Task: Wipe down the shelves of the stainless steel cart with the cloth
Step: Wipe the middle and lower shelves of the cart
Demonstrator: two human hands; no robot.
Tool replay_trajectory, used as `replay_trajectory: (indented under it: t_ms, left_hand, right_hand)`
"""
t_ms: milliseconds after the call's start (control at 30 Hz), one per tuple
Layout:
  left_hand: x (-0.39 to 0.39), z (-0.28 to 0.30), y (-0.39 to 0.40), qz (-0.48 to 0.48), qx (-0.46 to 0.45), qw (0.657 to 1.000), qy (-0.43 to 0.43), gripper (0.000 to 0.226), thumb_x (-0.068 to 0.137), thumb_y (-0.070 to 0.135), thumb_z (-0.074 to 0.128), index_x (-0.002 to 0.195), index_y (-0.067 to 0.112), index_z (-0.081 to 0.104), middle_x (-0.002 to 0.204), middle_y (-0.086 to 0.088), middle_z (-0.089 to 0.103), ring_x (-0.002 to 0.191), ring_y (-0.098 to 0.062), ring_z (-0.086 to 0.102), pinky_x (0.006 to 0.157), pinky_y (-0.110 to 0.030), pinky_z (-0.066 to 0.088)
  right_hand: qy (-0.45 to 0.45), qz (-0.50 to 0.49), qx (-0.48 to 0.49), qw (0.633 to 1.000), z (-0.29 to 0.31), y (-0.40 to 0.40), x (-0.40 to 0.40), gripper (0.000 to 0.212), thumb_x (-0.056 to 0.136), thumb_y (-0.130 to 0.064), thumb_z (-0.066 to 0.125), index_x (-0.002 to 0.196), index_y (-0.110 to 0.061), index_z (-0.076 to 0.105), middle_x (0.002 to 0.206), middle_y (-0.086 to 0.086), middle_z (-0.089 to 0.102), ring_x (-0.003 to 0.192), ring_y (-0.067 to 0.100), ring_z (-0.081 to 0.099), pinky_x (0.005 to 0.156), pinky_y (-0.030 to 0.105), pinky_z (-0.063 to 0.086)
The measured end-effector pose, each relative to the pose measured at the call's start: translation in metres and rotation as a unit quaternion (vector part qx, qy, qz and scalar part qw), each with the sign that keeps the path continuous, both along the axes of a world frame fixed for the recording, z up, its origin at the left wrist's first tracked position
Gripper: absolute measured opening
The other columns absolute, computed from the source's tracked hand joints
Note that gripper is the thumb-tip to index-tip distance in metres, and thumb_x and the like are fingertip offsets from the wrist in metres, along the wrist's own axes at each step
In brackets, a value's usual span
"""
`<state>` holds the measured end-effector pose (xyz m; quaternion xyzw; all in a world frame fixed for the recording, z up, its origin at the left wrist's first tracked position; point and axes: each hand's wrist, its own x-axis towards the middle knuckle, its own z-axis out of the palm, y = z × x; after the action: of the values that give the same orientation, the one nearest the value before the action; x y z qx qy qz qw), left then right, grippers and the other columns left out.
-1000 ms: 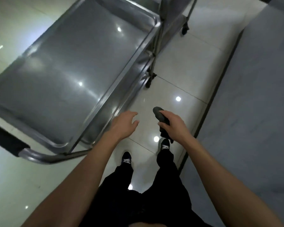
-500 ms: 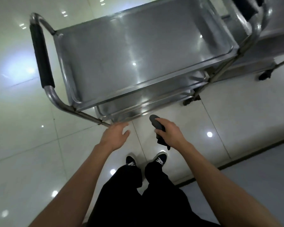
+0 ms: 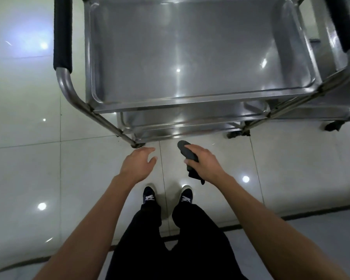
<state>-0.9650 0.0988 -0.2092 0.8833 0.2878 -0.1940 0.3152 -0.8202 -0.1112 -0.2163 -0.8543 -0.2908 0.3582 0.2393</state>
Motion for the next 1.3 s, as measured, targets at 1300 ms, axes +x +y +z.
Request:
replay_trajectory:
  t_ms: [1300]
  left_hand:
    - [0.065, -0.348, 0.117, 0.082, 0.343, 0.892, -0.282, 0.03, 0.098, 0.039, 0.049, 0.112, 0.028, 0.073, 0.114, 0.005, 0.067, 0.101, -0.026, 0.064, 0.091, -0.049, 0.047]
  right_hand:
    - [-0.227, 0.061, 0.133, 0.963, -0.326, 0.204, 0.11, 0.049, 0.107, -0.027, 0.028, 0.156, -0.024, 0.028, 0.167, -0.004, 0.015, 0.153, 0.01, 0.007, 0.125, 0.038, 0.0]
